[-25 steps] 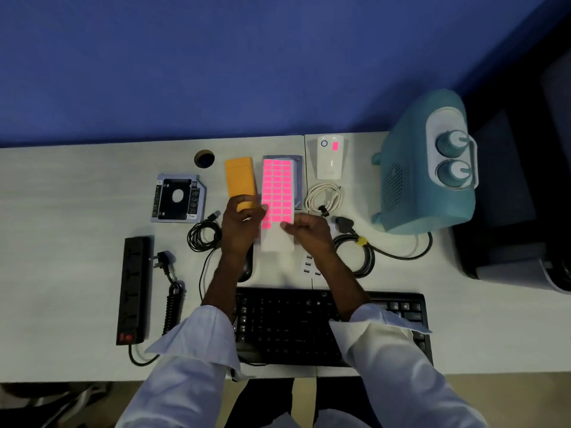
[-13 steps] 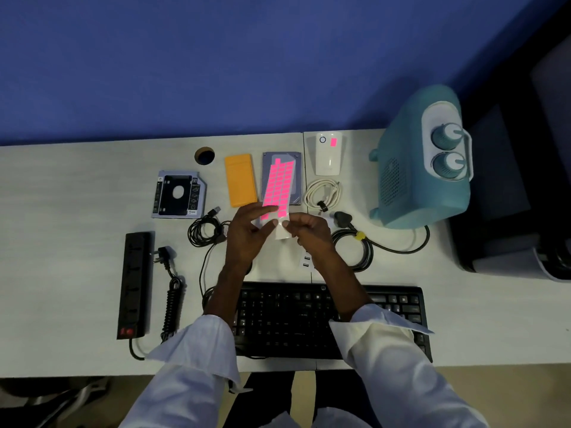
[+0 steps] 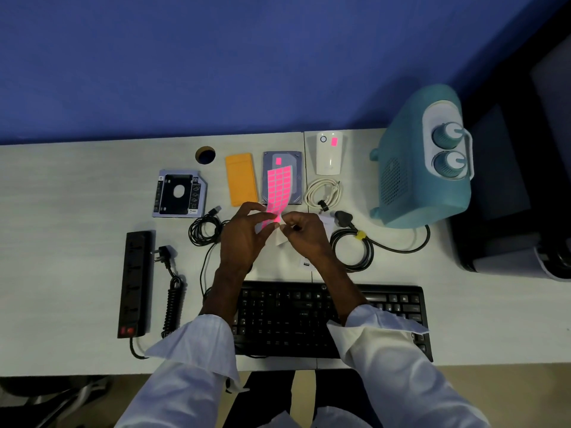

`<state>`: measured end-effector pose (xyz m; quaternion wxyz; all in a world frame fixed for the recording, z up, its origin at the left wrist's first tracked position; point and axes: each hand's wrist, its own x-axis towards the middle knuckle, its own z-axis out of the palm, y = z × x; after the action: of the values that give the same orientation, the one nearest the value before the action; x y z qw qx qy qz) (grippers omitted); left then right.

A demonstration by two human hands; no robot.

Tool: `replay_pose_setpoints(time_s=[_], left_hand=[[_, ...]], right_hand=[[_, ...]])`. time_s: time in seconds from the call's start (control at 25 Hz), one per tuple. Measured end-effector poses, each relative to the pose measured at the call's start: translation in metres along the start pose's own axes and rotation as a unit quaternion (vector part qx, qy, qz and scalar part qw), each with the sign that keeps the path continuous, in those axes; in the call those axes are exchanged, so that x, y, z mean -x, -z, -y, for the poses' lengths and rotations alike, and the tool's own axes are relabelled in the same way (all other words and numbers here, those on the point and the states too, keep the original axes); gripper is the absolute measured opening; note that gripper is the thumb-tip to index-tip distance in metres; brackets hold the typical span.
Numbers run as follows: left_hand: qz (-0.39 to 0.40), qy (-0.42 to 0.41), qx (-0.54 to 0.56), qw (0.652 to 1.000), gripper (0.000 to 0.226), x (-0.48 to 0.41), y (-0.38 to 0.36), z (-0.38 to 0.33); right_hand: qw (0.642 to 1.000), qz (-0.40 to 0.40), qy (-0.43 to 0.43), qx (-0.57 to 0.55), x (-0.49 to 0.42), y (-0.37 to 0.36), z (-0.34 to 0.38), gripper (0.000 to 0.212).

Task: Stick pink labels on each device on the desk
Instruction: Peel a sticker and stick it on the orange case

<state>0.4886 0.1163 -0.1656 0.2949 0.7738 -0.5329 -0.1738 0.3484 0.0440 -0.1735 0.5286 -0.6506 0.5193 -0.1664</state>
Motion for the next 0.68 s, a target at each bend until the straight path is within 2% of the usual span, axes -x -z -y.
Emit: replay_pose_setpoints(time_s=[0.12, 0.32, 0.36, 0.48, 0.52, 0.56, 0.64, 0.68], left_hand=[[0.008, 0.000, -0.012, 1.000, 0.023, -0.001, -0.003, 0.002], [-0.008, 0.011, 0.020, 1.000, 0.020, 0.000, -0.006, 0.001], [-0.015, 0.023, 0.032, 0.999, 0.018, 0.001, -0.005, 0.000], [-0.021, 0.055, 0.101, 0.993, 0.016, 0.004, -0.001, -0.002], [-0.016, 0.064, 0.125, 0.990, 0.015, 0.005, 0.000, -0.002], [-0.012, 0.073, 0.141, 0.987, 0.013, 0.005, 0.001, -0.002], [-0.005, 0.088, 0.161, 0.983, 0.008, 0.005, 0.002, 0.000], [-0.001, 0.093, 0.168, 0.981, 0.006, 0.005, 0.003, 0.003]], right_hand=[[0.999, -0.001, 0.007, 0.036, 0.001, -0.001, -0.001, 0.021], [0.999, -0.010, -0.030, 0.023, 0.004, 0.000, -0.001, 0.007], [0.998, -0.029, -0.051, 0.028, 0.006, 0.000, -0.001, 0.010], [0.979, -0.170, -0.095, 0.057, 0.016, 0.000, -0.001, 0.031], [0.976, -0.190, -0.096, 0.043, 0.016, 0.000, 0.001, 0.030], [0.980, -0.173, -0.102, 0.001, 0.014, 0.000, 0.003, 0.023], [0.980, -0.058, -0.146, -0.120, 0.007, 0.000, 0.014, 0.009], [0.973, -0.006, -0.169, -0.156, 0.005, 0.000, 0.020, 0.008]])
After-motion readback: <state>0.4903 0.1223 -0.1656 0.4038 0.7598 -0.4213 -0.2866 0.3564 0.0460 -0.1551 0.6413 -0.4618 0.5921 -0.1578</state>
